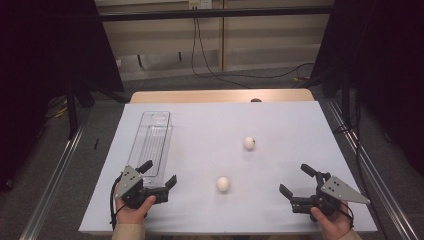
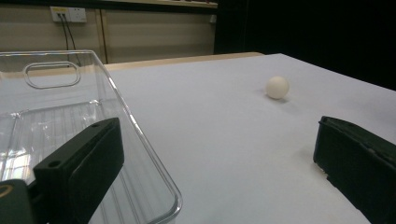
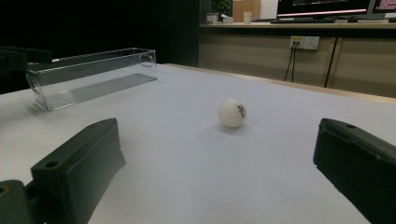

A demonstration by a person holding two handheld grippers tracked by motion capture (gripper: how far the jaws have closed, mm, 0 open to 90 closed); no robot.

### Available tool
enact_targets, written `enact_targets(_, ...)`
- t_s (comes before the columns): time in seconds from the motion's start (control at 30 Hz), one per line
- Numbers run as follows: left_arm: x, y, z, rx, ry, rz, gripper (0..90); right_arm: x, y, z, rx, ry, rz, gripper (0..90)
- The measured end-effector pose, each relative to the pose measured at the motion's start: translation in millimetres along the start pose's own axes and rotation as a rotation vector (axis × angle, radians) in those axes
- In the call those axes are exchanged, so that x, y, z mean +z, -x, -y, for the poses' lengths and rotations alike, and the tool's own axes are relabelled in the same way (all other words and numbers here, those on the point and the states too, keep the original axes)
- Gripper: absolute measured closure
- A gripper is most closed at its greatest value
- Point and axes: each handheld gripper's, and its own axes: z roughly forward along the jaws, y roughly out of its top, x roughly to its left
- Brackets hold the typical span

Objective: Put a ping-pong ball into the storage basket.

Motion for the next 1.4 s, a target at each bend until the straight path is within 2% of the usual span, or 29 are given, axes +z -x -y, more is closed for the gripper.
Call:
enact_targets(0.13, 2.8, 2.8, -0.5, -0.012, 0.001, 0.004, 1.8, -0.2, -0.3, -0.1, -0.004, 0.0, -0.001, 0.5)
enact_targets(0.2, 3.4, 3.2, -0.6, 0.001, -0.008, 0.014, 1.8, 0.1, -0.2, 0.0, -0.002, 0.0, 0.001, 0.5)
enact_targets(0.4, 6.0, 6.4, -1.2, -0.021, -0.005, 0.031, 1.7, 0.7, -0.4, 0.3, -0.002, -0.002, 0.0, 0.6)
enact_targets(0.73, 12.2, 10.1, -2.9, -0.026, -0.016, 0.054, 1.7, 0.4, 0.2, 0.4, -0.001, -0.002, 0.001, 0.7)
enact_targets(1.4, 23.7, 20.3, -6.6, -0.018, -0.055, 0.089, 1.8, 0.4, 0.1, -0.1, -0.004, 0.0, -0.003, 0.8)
